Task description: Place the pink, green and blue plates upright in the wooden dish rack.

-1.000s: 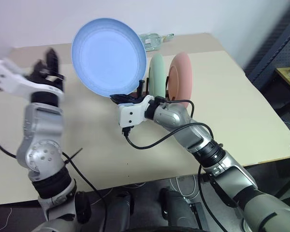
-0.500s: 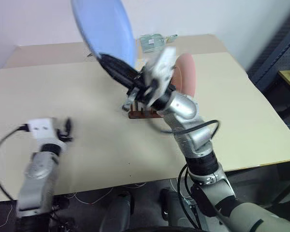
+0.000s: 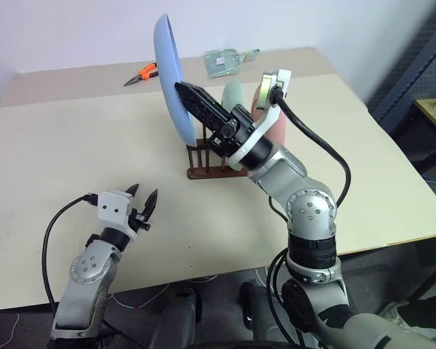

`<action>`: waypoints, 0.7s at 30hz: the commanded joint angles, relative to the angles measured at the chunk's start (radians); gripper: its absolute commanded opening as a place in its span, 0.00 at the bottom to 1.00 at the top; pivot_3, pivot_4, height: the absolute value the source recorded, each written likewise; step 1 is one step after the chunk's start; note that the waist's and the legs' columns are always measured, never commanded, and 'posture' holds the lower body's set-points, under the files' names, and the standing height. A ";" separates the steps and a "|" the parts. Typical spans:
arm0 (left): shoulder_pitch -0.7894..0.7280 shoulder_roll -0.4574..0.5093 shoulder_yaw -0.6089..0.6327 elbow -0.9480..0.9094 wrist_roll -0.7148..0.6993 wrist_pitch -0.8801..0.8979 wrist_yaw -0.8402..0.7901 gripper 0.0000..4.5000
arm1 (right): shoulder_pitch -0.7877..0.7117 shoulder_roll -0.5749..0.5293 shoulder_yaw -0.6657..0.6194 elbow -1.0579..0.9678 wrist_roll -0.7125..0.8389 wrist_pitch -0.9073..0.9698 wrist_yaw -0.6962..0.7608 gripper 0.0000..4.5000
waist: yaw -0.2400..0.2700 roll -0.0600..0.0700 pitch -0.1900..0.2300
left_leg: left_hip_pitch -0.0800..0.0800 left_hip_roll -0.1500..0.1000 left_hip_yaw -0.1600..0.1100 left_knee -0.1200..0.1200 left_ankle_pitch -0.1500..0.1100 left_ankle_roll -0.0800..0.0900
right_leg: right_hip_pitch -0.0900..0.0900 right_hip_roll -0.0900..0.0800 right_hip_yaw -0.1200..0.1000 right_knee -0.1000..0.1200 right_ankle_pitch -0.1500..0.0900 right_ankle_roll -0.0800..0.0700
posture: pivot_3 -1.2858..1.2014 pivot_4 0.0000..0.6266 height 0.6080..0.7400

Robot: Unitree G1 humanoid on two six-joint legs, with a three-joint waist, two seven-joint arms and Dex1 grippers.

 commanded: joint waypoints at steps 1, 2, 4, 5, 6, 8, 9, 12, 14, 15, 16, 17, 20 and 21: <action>0.003 -0.019 0.009 -0.048 -0.008 -0.006 -0.001 0.54 | -0.008 0.024 -0.033 0.016 0.038 0.018 -0.070 0.00 | 0.000 0.000 0.000 | 0.000 0.000 0.000 0.000 0.000 0.000 | 0.000 0.000 0.000 0.000 0.000 0.000 | 0.52 0.24 0.99; 0.001 -0.027 0.016 -0.052 -0.017 -0.001 0.002 0.54 | -0.008 0.027 -0.038 0.023 0.039 0.019 -0.085 0.00 | 0.000 0.000 0.000 | 0.000 0.000 0.000 0.000 0.000 0.000 | 0.000 0.000 0.000 0.000 0.000 0.000 | 0.52 0.24 0.99; -0.003 -0.032 0.024 -0.053 -0.018 0.005 0.000 0.54 | -0.009 0.030 -0.049 0.038 0.052 0.031 -0.109 0.00 | 0.000 0.000 0.000 | 0.000 0.000 0.000 0.000 0.000 0.000 | 0.000 0.000 0.000 0.000 0.001 0.001 | 0.52 0.24 0.99; -0.005 -0.032 0.026 -0.051 -0.016 0.006 -0.002 0.54 | -0.012 0.032 -0.055 0.049 0.057 0.035 -0.123 0.00 | 0.000 0.000 0.000 | 0.000 0.000 0.000 0.000 0.000 0.000 | 0.000 0.000 0.000 0.000 0.001 0.001 | 0.52 0.24 0.99; -0.005 -0.032 0.027 -0.052 -0.015 0.007 -0.004 0.54 | -0.013 0.037 -0.062 0.059 0.059 0.037 -0.143 0.00 | 0.000 0.000 0.000 | 0.000 0.000 0.000 0.000 0.000 0.000 | 0.000 0.000 0.000 0.000 0.001 0.001 | 0.52 0.24 0.99; -0.008 -0.034 0.029 -0.053 -0.016 0.011 -0.007 0.54 | -0.021 0.048 -0.081 0.087 0.062 0.038 -0.183 0.00 | -0.001 0.000 0.000 | 0.000 0.000 0.000 0.000 0.000 0.000 | 0.000 0.000 0.000 0.000 0.001 0.001 | 0.52 0.24 0.99; -0.009 -0.035 0.030 -0.055 -0.017 0.013 -0.007 0.54 | -0.023 0.050 -0.084 0.095 0.059 0.041 -0.196 0.00 | -0.001 0.000 0.000 | 0.000 0.000 0.000 0.000 0.000 0.000 | 0.000 0.000 0.000 0.000 0.001 0.001 | 0.52 0.24 0.99; -0.013 -0.037 0.028 -0.056 -0.014 0.015 -0.008 0.56 | -0.030 0.038 -0.076 0.106 0.033 0.045 -0.207 0.06 | -0.001 0.000 0.000 | 0.000 0.000 0.000 0.000 0.000 0.000 | 0.000 0.000 0.000 0.000 0.001 0.001 | 0.52 0.24 0.99; -0.012 -0.039 0.025 -0.058 -0.012 0.016 -0.006 0.56 | -0.035 0.034 -0.070 0.105 0.017 0.039 -0.209 0.18 | -0.001 0.000 0.000 | 0.000 0.000 0.000 0.000 0.000 0.000 | 0.000 0.000 0.000 0.000 0.001 0.001 | 0.52 0.24 0.99; -0.012 -0.040 0.024 -0.059 -0.012 0.017 -0.006 0.56 | -0.040 0.027 -0.063 0.102 0.000 0.031 -0.203 0.29 | -0.001 0.000 0.000 | 0.000 0.000 0.000 0.000 0.000 0.000 | 0.000 0.001 0.000 0.000 0.001 0.001 | 0.52 0.24 0.99; -0.012 -0.041 0.024 -0.060 -0.012 0.019 -0.005 0.56 | -0.047 0.020 -0.055 0.097 -0.020 0.020 -0.194 0.38 | -0.001 0.000 0.000 | 0.000 0.000 0.000 0.000 0.000 0.000 | 0.000 0.001 0.000 0.000 0.001 0.001 | 0.52 0.24 0.99; -0.011 -0.042 0.024 -0.063 -0.012 0.020 -0.005 0.56 | -0.052 0.014 -0.047 0.090 -0.040 0.010 -0.185 0.50 | -0.001 0.000 0.000 | 0.000 0.000 0.000 0.000 0.000 0.000 | 0.000 0.001 0.000 0.000 0.001 0.001 | 0.52 0.24 0.99; -0.012 -0.043 0.024 -0.066 -0.013 0.024 -0.005 0.56 | -0.081 -0.033 0.000 0.065 -0.123 -0.028 -0.130 0.84 | -0.001 0.000 0.000 | 0.000 0.000 0.001 0.000 0.000 0.000 | 0.000 0.001 0.000 0.000 0.001 0.001 | 0.52 0.24 0.99; -0.012 -0.043 0.024 -0.067 -0.013 0.026 -0.005 0.56 | -0.091 -0.053 0.017 0.057 -0.151 -0.038 -0.112 0.84 | -0.001 0.000 0.000 | 0.000 -0.001 0.001 0.000 0.000 0.000 | 0.000 0.001 0.000 0.000 0.001 0.001 | 0.52 0.24 0.99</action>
